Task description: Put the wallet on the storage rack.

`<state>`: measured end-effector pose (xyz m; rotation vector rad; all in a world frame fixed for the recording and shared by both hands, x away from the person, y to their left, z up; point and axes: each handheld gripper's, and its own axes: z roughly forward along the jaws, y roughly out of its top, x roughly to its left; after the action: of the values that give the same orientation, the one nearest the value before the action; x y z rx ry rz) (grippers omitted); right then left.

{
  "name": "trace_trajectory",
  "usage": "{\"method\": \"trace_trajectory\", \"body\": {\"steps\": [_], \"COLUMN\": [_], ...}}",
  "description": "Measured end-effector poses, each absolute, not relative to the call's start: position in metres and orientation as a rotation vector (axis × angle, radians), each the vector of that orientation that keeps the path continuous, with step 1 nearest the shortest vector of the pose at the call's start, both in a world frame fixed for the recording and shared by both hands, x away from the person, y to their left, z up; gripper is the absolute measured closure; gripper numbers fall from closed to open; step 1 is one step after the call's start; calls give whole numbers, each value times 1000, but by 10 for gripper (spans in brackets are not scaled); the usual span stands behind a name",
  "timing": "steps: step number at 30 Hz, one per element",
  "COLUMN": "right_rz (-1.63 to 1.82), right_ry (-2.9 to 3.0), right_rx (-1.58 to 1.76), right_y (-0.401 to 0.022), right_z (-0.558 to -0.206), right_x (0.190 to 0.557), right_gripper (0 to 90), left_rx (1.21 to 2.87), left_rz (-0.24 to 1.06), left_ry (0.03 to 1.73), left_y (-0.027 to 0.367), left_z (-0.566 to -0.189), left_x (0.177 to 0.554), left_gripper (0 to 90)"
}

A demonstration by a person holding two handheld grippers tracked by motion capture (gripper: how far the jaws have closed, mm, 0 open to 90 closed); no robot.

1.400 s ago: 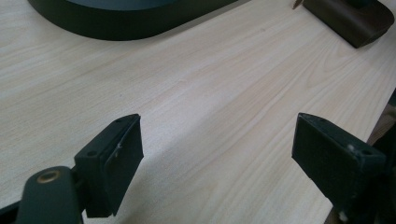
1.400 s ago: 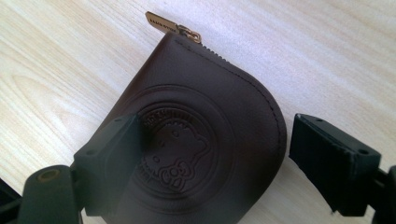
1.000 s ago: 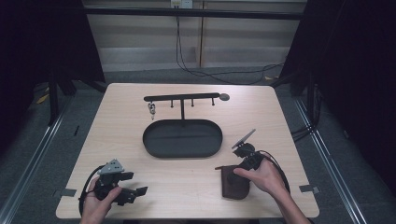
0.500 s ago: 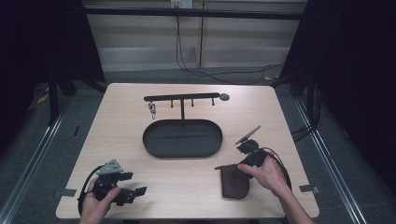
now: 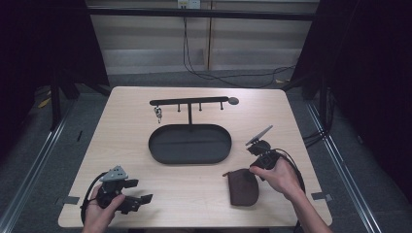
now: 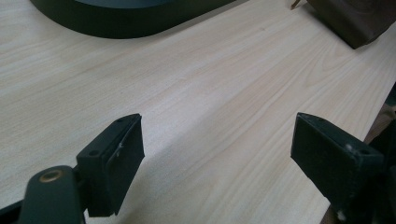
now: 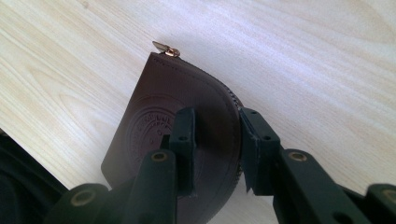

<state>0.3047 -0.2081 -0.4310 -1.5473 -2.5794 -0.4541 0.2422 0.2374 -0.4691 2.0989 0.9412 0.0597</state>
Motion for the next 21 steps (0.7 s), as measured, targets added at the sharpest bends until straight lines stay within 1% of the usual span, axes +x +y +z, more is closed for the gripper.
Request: {"method": "trace_trajectory", "body": {"steps": [4,7,21], "right_rz": [-450,-471,-442], "right_ry": [-2594,-2582,-2633], "right_rx": [-1520,-1515,-1515], "right_y": [-206,-205,-196], "right_z": [-429,-424,-404], "right_x": [308,308,314], "right_gripper": [715,758,795], "left_rx": [2094,2093,2062], "left_rz": [64,64,42], "left_ry": [945,944,953], "left_y": [238,238,241], "left_z": [-469,-468,-468], "left_x": [244,244,244], "left_gripper": [171,172,180]}}
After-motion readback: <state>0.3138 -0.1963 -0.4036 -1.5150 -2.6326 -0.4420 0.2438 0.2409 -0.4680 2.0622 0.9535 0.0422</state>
